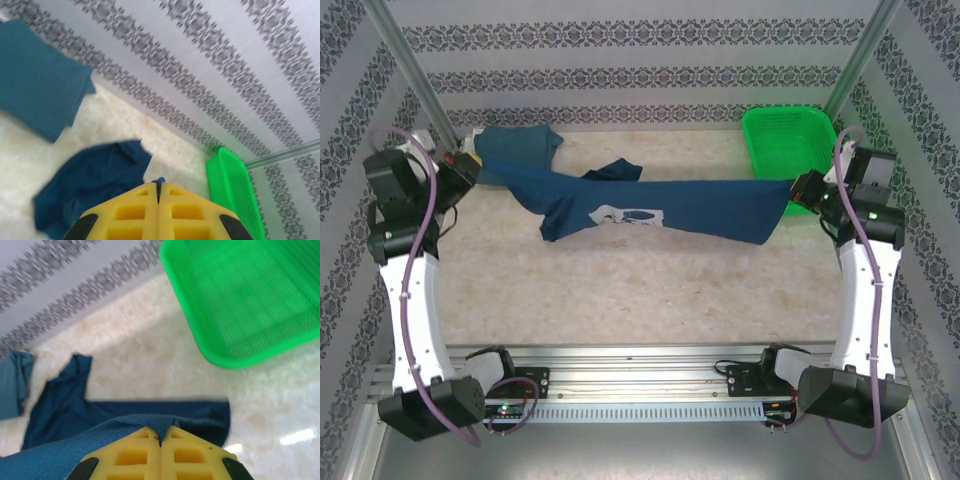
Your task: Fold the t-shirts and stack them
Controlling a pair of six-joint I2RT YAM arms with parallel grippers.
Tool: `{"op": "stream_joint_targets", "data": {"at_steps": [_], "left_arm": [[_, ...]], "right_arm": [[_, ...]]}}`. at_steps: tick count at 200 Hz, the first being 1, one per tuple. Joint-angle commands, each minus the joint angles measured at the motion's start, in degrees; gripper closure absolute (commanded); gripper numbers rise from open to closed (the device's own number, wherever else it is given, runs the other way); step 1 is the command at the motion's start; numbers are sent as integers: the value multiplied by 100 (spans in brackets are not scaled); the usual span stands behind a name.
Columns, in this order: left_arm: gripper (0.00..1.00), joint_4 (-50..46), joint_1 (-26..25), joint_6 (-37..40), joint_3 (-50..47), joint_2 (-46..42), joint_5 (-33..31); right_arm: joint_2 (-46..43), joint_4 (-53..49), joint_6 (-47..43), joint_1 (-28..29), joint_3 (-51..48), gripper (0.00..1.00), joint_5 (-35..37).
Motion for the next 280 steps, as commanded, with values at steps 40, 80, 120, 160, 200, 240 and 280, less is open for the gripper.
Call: {"op": "stream_joint_targets", "data": {"at_steps": [40, 80, 120, 160, 200, 240, 280], "left_arm": [[100, 862, -498, -360, 2477, 2423, -63], [100, 1003, -796, -629, 4439, 4198, -63], [100, 53, -912, -1144, 8820, 6564, -33], [100, 714, -674, -1532, 8653, 6344, -36], [100, 858, -590, -1267, 8163, 5898, 328], [100, 2302, -487, -1015, 4432, 3790, 387], [100, 3882, -69, -1308, -926, 1121, 180]], "right_arm": [[2228, -197, -33, 405, 3030, 100, -388], [4728, -907, 150, 430, 6479, 100, -982], [6390, 274, 1618, 101, 8928, 100, -2183], [6008, 2320, 2284, -59, 8186, 100, -2367], [5879, 2227, 2012, -91, 7790, 100, -2715], [4543, 2074, 764, -116, 5144, 100, -2739], [2631, 3363, 363, -217, 630, 100, -2523]]}}
